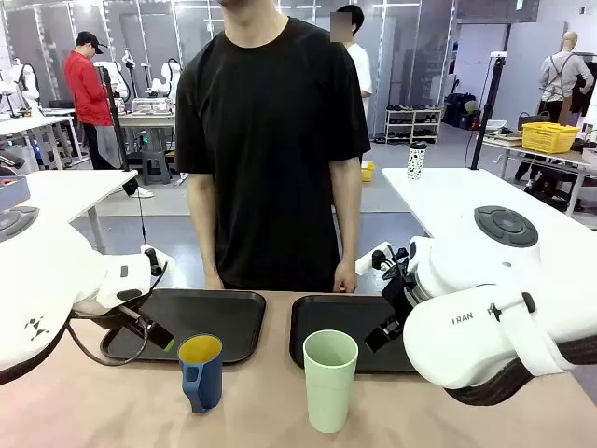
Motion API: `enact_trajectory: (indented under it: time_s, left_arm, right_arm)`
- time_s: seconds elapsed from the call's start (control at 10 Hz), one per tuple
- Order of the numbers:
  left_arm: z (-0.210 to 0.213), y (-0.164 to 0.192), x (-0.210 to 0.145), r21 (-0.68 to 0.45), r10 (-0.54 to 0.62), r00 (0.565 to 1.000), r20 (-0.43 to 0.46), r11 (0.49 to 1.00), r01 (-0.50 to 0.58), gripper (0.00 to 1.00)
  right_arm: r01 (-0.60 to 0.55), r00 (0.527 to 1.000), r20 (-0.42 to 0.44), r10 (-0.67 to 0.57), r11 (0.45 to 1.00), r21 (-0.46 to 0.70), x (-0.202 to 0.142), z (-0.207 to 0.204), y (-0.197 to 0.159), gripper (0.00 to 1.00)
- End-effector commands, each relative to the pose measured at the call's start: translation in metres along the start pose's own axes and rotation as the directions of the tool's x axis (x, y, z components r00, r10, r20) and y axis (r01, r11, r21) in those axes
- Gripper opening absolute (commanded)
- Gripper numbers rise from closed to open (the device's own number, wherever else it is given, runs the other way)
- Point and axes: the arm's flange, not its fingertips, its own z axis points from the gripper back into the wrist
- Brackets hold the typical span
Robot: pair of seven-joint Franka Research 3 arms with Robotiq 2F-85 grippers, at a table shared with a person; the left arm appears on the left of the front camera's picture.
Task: Sort and store the cups by type.
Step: Pick up the Reusable plastic cup.
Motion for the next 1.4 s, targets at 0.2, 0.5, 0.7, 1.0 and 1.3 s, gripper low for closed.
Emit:
enact_trajectory:
  time_s: [0.2,0.5,0.7,1.0,1.3]
  left_arm:
    - [0.0,-0.0006,0.0002,0.0,-0.001,1.0,0.0,1.0,0.001,1.0]
    - [0.0,-0.0006,0.0002,0.0,-0.001,1.0,0.0,1.0,0.001,1.0]
    - [0.0,-0.0006,0.0002,0.0,-0.001,1.0,0.0,1.0,0.001,1.0]
    - [0.0,-0.0006,0.0002,0.0,-0.001,1.0,0.0,1.0,0.001,1.0]
    - [0.0,-0.0006,0.0002,0.0,-0.001,1.0,0.0,1.0,0.001,1.0]
  right_arm:
    - [0.0,1.0,0.0,0.0,1.0,0.0,0.0,0.0,0.0,1.0]
    - [0.0,1.0,0.0,0.0,1.0,0.0,0.0,0.0,0.0,1.0]
    - [0.0,1.0,0.0,0.0,1.0,0.0,0.0,0.0,0.0,1.0]
    - [0.0,1.0,0.0,0.0,1.0,0.0,0.0,0.0,0.0,1.0]
    - [0.0,1.0,0.0,0.0,1.0,0.0,0.0,0.0,0.0,1.0]
